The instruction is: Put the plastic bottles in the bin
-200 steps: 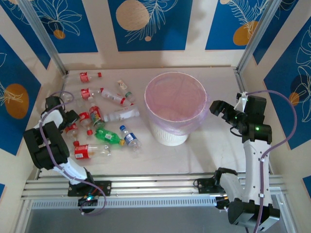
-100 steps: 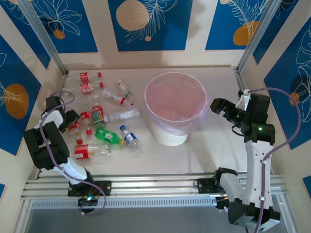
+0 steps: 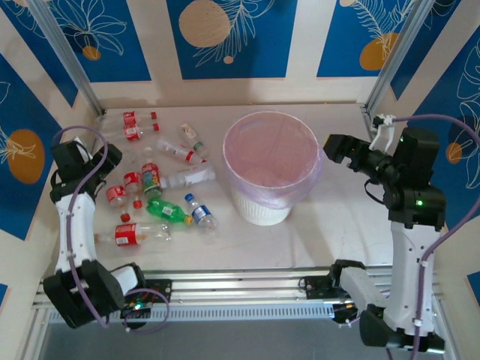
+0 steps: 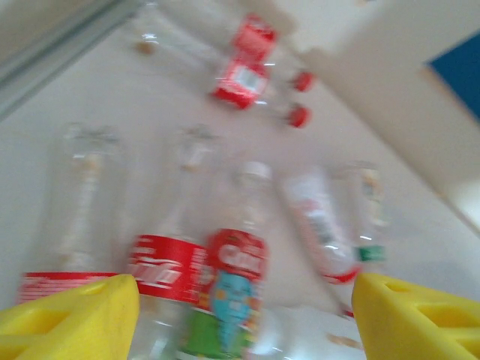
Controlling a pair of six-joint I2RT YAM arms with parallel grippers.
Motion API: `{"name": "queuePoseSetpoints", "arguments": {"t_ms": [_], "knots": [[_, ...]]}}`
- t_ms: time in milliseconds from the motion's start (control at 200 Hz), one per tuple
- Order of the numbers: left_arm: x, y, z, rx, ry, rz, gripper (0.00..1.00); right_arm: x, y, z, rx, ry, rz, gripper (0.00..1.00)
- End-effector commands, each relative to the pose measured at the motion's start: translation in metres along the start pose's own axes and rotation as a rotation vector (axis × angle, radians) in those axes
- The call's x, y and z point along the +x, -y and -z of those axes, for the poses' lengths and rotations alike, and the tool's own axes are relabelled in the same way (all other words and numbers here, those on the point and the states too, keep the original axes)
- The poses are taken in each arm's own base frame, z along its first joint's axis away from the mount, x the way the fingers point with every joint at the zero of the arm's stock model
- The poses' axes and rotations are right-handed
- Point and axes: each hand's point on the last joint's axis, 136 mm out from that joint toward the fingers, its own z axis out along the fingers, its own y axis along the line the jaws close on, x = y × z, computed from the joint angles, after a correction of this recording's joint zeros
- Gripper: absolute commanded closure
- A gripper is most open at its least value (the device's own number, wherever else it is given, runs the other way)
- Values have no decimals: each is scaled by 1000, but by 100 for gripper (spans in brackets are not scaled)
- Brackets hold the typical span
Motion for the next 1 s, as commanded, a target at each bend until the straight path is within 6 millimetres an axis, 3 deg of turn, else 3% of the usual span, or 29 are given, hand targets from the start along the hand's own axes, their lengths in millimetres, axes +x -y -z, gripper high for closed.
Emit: {"name": "queuePoseSetpoints", "arguments": {"t_ms": [0, 125, 215, 340, 585, 855, 995], "knots": [[3, 66, 26, 253, -45, 45, 26, 4, -55, -6, -150, -71, 100, 10], [10, 118, 48, 441, -76, 54, 27, 19, -113, -26, -263, -158, 250, 11], [16, 124, 58, 390, -72, -42, 23, 32, -142, -45, -318, -222, 314, 12], [18, 62, 39, 69, -86, -191, 17, 42, -160, -61, -351, -277, 339, 12], [22, -62, -25, -286, -155, -122, 9, 41, -153, -75, -309, -276, 342, 12], [17, -124, -74, -483, -195, -116, 3, 33, -117, -76, -228, -254, 317, 12], [23, -142, -102, -505, -258, -97, 5, 27, -94, -72, -200, -238, 270, 12]]}}
